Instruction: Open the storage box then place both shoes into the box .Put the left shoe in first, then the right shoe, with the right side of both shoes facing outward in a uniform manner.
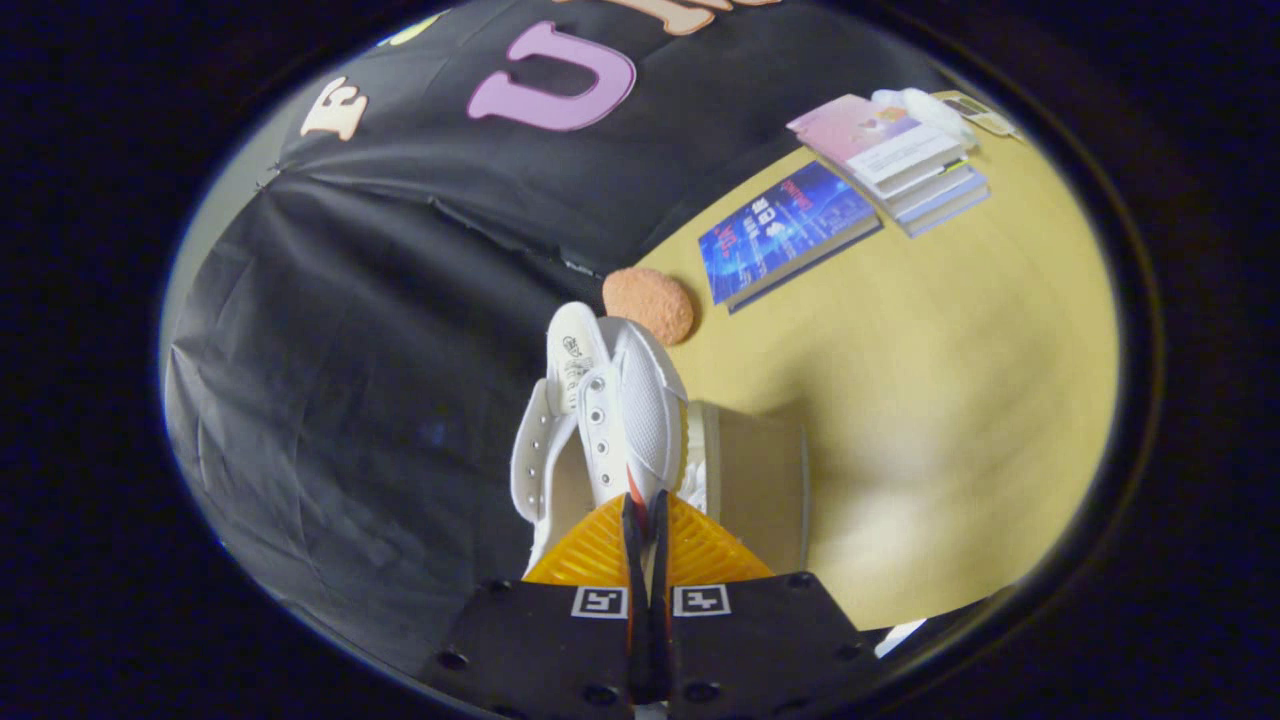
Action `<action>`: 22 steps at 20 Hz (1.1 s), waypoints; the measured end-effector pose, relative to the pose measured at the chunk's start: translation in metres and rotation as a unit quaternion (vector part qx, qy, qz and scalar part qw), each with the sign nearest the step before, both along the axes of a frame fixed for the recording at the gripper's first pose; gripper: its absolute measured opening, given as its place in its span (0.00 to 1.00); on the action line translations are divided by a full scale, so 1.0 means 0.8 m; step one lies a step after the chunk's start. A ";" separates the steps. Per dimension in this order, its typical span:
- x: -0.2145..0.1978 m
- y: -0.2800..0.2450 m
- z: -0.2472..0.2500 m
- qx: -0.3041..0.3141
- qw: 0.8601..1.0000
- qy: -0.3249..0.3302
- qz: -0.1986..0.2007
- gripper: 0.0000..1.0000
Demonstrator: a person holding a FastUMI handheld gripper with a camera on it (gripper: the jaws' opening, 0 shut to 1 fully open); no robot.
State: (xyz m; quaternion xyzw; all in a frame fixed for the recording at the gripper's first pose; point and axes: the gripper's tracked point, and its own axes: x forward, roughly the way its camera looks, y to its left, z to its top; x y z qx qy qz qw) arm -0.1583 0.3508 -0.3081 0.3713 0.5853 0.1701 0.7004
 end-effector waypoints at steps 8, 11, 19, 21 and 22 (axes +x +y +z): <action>-0.048 0.037 -0.036 -0.056 0.998 0.020 0.021 0.03; -0.065 0.023 -0.043 -0.090 0.995 0.027 0.024 0.03; -0.054 0.024 -0.036 -0.070 0.997 0.035 0.003 0.03; -0.045 0.016 -0.033 -0.074 0.997 0.020 0.003 0.03; -0.039 0.011 -0.032 -0.076 0.997 0.011 0.001 0.03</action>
